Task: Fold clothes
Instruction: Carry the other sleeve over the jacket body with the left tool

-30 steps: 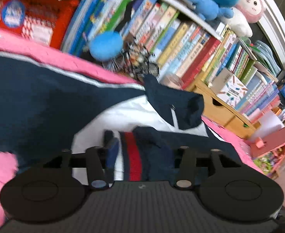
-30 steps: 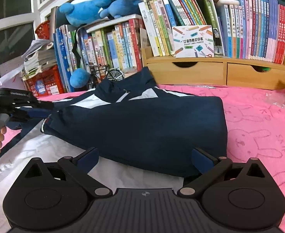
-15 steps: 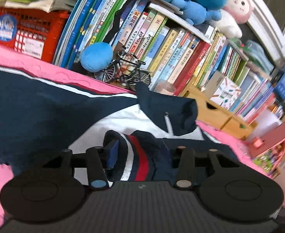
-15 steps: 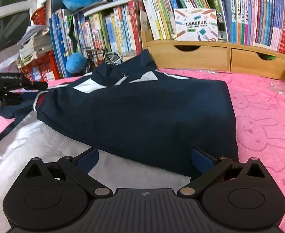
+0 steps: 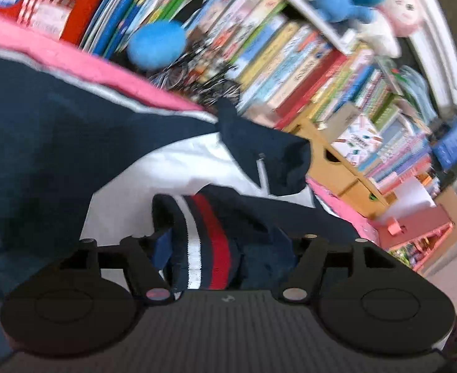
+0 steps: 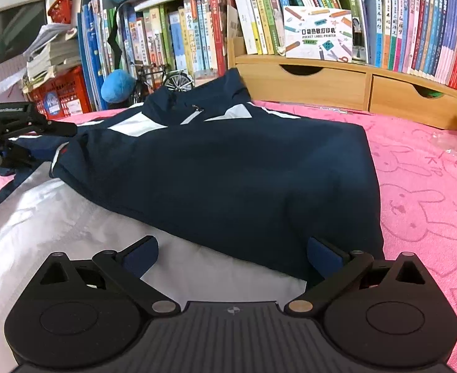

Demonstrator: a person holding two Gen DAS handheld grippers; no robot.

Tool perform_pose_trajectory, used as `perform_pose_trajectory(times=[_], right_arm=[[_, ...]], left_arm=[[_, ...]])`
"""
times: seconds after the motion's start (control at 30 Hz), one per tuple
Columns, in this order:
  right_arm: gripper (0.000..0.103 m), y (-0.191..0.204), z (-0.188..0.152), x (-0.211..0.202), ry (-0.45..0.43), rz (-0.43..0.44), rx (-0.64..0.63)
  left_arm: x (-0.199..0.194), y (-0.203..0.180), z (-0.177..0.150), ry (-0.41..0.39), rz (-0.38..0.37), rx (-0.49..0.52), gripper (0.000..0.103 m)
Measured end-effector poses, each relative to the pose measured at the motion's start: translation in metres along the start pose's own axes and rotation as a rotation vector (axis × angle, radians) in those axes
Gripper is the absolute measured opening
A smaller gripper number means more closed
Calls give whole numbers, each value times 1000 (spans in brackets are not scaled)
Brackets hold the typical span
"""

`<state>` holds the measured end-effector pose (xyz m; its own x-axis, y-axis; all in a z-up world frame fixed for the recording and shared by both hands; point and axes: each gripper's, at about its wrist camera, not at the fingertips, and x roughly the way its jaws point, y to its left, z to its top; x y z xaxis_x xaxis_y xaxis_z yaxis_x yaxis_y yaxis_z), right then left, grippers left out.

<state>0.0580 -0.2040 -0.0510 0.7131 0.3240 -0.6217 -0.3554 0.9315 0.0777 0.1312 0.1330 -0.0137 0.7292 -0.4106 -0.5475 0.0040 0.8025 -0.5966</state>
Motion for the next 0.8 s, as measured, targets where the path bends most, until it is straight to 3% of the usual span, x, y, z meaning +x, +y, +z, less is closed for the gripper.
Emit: perform_pose_trajectory(times=[0.13,0.23,0.27,0.3,0.5,0.57,0.63,0.7,0.8], right_arm=[[103,2,0,1,4,-8,-11],[103,5,-1,3,14,-21,-29],[103,6,-1,3,18,-25,-34],[103,7,-1,4,21,-30,-40],[103,8,-3,7,27,-39,-51],[103,8,-4,7,28,-40,-51],[103,8,-4,7,28,-40,-51],[103,8,-4,7,29,-41,-52],[103,8,-4,8,30,-43,-54]], left_arm=[[4,-18,-3,-67,161,90,49],[1,-32,-5,-124,218,203,32],[-1,-35,-5,-136,236,236,16],[-3,-34,-4,-141,242,250,13],[-14,-18,13,-129,202,201,13],[-18,-10,17,-108,106,135,12],[-18,3,21,-55,-39,39,18],[-16,9,21,-18,-109,-6,30],[-4,6,18,24,-26,29,31]])
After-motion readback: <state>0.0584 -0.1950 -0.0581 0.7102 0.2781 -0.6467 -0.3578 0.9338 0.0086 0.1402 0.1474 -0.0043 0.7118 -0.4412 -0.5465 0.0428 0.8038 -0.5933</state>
